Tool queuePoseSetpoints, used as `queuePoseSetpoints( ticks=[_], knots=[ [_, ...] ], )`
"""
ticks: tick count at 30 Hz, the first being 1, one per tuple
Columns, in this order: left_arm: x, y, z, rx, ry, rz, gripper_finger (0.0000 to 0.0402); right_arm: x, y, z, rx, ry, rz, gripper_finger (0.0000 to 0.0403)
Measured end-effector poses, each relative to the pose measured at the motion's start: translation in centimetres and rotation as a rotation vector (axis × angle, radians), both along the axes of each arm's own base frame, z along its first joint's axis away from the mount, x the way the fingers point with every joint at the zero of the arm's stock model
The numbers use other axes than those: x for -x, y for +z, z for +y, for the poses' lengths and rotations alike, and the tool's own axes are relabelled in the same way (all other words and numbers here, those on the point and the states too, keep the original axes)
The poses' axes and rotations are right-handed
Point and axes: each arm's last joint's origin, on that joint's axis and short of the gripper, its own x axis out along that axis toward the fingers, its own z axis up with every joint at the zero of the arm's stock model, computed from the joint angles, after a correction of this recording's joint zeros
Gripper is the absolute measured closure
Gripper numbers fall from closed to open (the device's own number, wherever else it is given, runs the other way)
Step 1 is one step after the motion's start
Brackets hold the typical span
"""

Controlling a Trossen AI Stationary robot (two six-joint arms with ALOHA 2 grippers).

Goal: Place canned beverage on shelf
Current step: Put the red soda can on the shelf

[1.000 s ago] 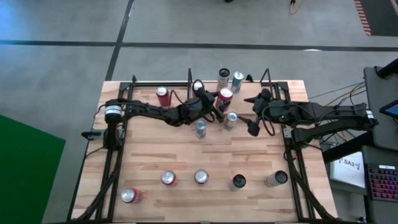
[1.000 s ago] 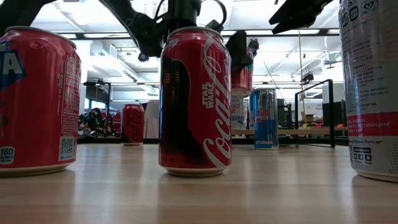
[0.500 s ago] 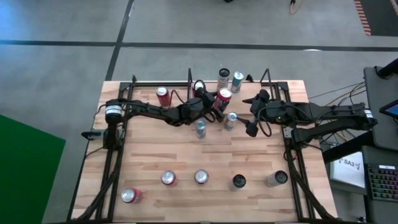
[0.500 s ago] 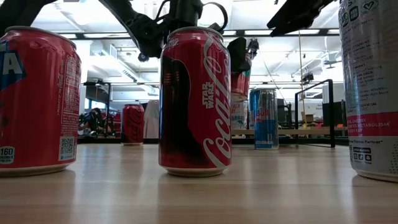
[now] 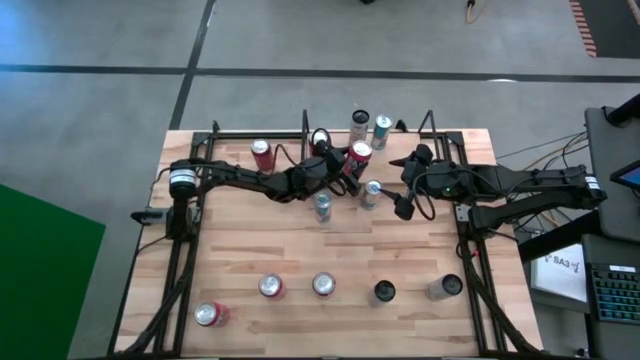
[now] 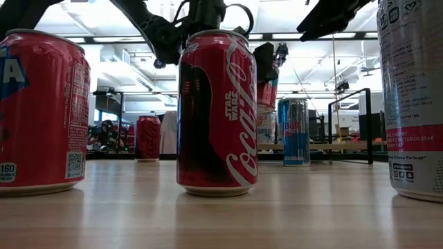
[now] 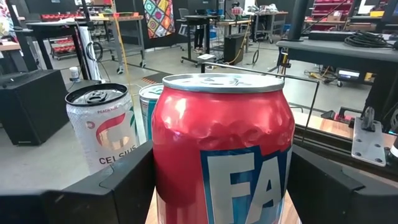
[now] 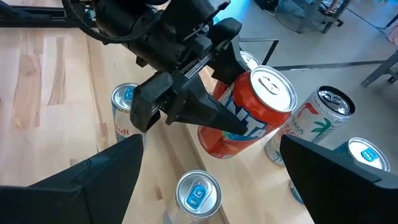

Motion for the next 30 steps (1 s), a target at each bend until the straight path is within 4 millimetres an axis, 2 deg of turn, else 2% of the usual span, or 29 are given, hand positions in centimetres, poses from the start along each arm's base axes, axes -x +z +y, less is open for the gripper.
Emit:
queuePoseSetpoints(
  ticks=[6, 12, 30],
  knots=[
    [-0.1, -0.3, 0.1, -0.002, 0.004, -0.007, 0.0116, 0.0, 0.0, 0.0, 0.000, 0.000, 0.000, 0.0035],
    [-0.5, -1.9, 0.2, 0.004, 0.010, 0.019, 0.0116, 0.0, 0.0, 0.0, -0.001, 0.000, 0.000, 0.0035],
    [-0.4, -1.0, 0.4, -0.060, 0.029, -0.035, 0.0116, 0.0, 0.0, 0.0, 0.000, 0.001, -0.002, 0.0035]
  ],
)
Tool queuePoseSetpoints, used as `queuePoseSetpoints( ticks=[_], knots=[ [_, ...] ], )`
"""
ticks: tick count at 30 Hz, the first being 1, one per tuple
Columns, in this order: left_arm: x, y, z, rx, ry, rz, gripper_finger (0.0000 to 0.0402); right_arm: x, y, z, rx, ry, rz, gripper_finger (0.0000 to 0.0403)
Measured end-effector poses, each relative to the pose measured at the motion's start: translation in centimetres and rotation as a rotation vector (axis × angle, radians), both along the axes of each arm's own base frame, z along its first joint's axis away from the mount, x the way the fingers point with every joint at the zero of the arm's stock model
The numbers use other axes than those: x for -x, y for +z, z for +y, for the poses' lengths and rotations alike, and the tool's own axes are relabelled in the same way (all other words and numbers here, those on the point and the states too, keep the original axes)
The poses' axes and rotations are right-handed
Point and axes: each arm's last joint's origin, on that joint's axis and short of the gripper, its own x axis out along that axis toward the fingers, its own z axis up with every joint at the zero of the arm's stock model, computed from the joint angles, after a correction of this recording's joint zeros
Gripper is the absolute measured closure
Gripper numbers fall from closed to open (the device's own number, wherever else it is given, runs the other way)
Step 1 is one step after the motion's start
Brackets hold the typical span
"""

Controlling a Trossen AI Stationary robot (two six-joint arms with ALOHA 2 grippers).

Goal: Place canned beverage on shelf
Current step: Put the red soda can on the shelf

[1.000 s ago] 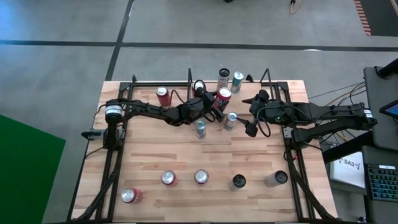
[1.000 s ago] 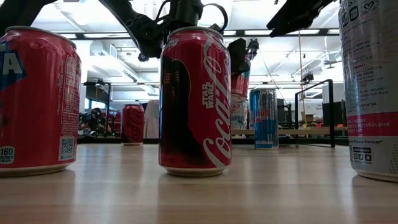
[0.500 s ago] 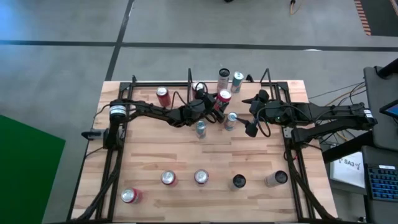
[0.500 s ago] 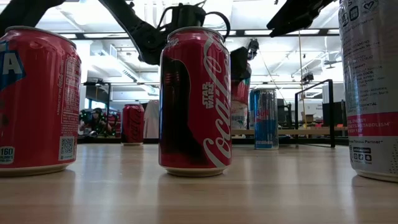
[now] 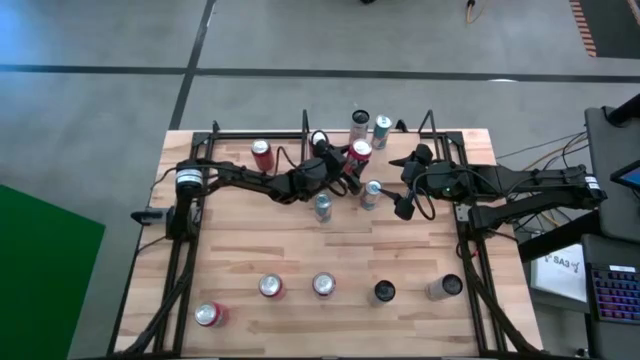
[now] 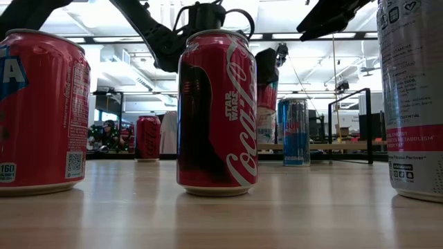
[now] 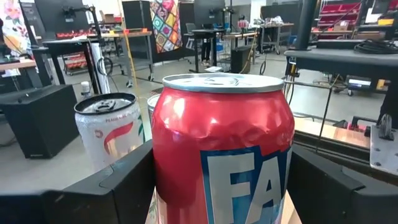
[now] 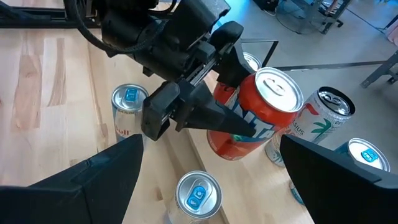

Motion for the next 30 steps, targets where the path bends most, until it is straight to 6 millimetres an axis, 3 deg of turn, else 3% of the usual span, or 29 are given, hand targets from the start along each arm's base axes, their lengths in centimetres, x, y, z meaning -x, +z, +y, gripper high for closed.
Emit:
queuePoseSetpoints(
  ticks=[4, 11, 22, 30],
  knots=[
    [0.0, -0.4, 0.0, -0.019, 0.000, -0.035, 0.0116, 0.0, 0.0, 0.0, 0.000, 0.000, 0.000, 0.0035],
    [-0.5, -2.9, 0.1, -0.033, -0.007, -0.021, 0.0116, 0.0, 0.0, 0.0, -0.004, 0.001, 0.000, 0.0035],
    [-0.7, -3.4, 0.2, -0.067, -0.011, -0.025, 0.0116, 0.0, 0.0, 0.0, -0.004, 0.002, 0.001, 0.0035],
    [-0.6, -3.4, 1.5, -0.088, -0.174, -0.016, 0.0116, 0.0, 0.0, 0.0, -0.011, -0.002, -0.003, 0.0035]
  ],
)
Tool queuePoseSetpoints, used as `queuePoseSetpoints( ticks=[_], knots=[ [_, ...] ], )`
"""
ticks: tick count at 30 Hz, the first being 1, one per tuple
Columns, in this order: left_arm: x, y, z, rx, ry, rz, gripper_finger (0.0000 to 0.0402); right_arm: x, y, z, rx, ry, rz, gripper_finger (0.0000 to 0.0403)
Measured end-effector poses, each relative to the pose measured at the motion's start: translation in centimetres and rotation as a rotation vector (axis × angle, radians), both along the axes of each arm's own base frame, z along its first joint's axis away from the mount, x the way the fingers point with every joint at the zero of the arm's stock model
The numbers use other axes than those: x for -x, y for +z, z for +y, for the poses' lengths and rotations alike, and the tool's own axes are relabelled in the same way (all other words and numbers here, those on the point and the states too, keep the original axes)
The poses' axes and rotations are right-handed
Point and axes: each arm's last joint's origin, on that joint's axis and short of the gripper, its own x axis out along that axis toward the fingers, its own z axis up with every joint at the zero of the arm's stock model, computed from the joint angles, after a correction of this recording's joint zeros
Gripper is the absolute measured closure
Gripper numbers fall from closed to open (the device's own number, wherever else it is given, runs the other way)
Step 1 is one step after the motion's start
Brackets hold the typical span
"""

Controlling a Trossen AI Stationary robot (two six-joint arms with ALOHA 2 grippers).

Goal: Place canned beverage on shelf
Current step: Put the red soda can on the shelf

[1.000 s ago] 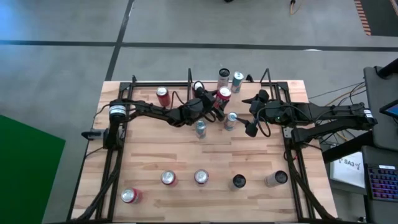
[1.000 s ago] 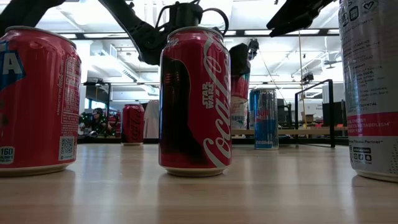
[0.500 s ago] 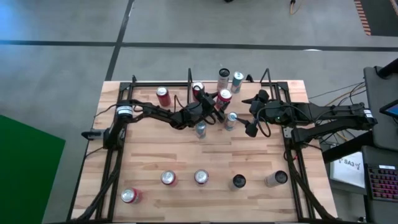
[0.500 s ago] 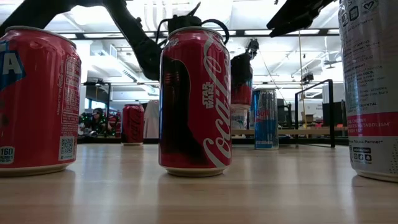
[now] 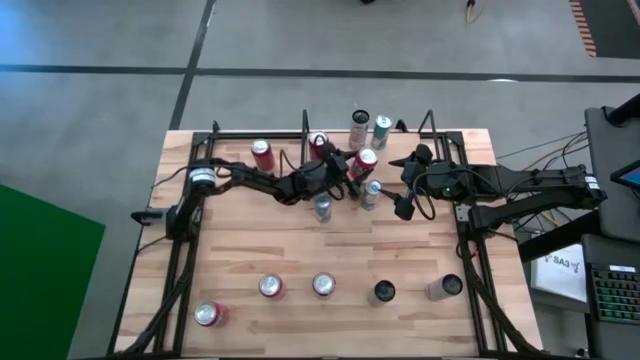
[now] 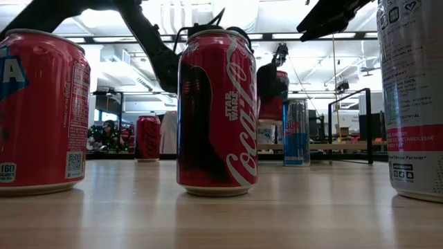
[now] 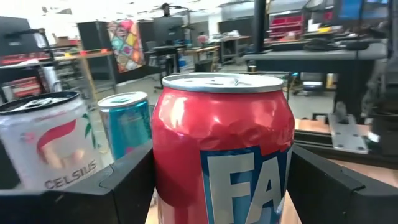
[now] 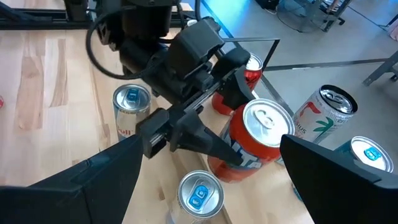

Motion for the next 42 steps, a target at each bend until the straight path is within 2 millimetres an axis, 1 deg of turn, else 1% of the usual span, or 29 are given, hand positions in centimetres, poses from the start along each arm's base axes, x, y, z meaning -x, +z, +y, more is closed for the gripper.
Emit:
queuePoseSetpoints(
  ticks=[5, 13, 20, 27, 33, 42],
  knots=[
    [0.3, 0.0, 1.1, 0.002, 0.015, -0.001, 0.0116, 0.0, 0.0, 0.0, 0.000, 0.000, 0.000, 0.0035],
    [0.3, 0.0, 1.4, -0.029, -0.054, 0.008, 0.0116, 0.0, 0.0, 0.0, -0.001, -0.001, -0.002, 0.0035],
    [0.3, 0.0, 1.4, 0.011, -0.058, -0.018, 0.0116, 0.0, 0.0, 0.0, -0.005, -0.003, -0.003, 0.0035],
    [0.1, -1.9, 1.5, 0.054, -0.058, 0.006, 0.0116, 0.0, 0.0, 0.0, -0.005, -0.003, -0.003, 0.0035],
    [-0.1, -1.9, 1.6, 0.055, -0.023, -0.015, 0.0116, 0.0, 0.0, 0.0, -0.005, -0.003, -0.003, 0.0035],
    [-0.4, -2.9, 1.8, 0.079, -0.008, -0.004, 0.0109, 0.0, 0.0, 0.0, -0.003, -0.003, -0.003, 0.0035]
  ],
)
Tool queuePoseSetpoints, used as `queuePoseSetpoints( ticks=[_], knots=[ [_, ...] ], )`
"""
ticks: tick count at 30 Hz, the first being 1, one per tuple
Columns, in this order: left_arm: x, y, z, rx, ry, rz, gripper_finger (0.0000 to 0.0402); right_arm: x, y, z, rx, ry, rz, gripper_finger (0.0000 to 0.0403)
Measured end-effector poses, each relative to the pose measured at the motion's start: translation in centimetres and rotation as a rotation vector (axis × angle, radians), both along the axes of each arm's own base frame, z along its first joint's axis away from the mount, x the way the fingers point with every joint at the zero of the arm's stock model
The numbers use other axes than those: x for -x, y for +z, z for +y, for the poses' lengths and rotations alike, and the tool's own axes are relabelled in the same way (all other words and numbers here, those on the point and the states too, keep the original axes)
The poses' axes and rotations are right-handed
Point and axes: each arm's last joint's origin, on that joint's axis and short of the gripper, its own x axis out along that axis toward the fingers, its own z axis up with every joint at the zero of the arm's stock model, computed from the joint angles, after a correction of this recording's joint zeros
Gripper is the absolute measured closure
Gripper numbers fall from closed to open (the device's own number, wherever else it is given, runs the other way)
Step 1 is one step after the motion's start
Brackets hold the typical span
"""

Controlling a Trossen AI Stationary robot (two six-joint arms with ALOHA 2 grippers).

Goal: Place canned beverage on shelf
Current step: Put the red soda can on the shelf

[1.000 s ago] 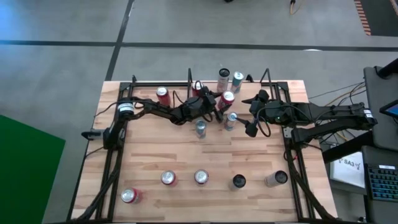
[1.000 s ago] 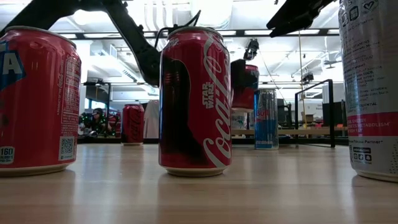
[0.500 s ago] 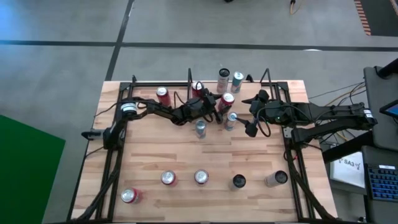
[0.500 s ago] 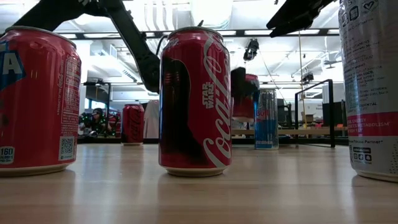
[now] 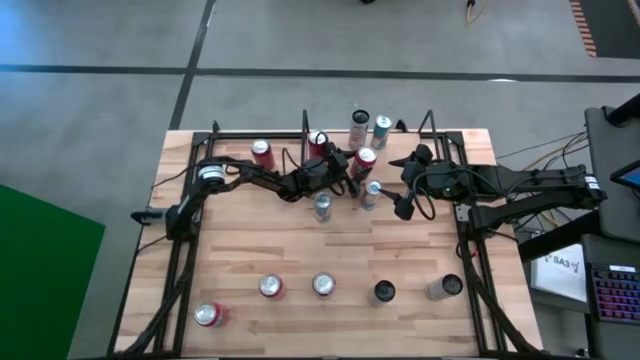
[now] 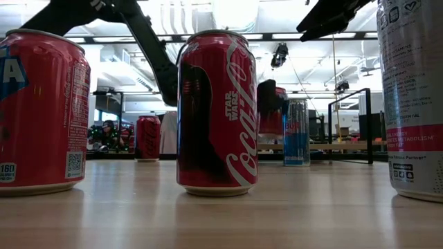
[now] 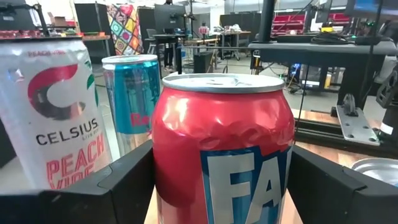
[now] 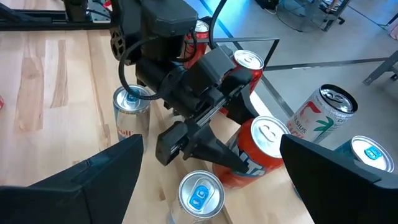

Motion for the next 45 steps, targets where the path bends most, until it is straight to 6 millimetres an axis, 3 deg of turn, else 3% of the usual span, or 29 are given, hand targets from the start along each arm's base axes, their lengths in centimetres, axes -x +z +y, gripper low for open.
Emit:
queuePoseSetpoints(
  ticks=[45],
  knots=[
    [0.01, -0.48, 0.08, 0.042, 0.027, 0.026, 0.0093, -0.01, -0.01, 0.00, 0.004, 0.003, 0.003, 0.0035]
  ],
)
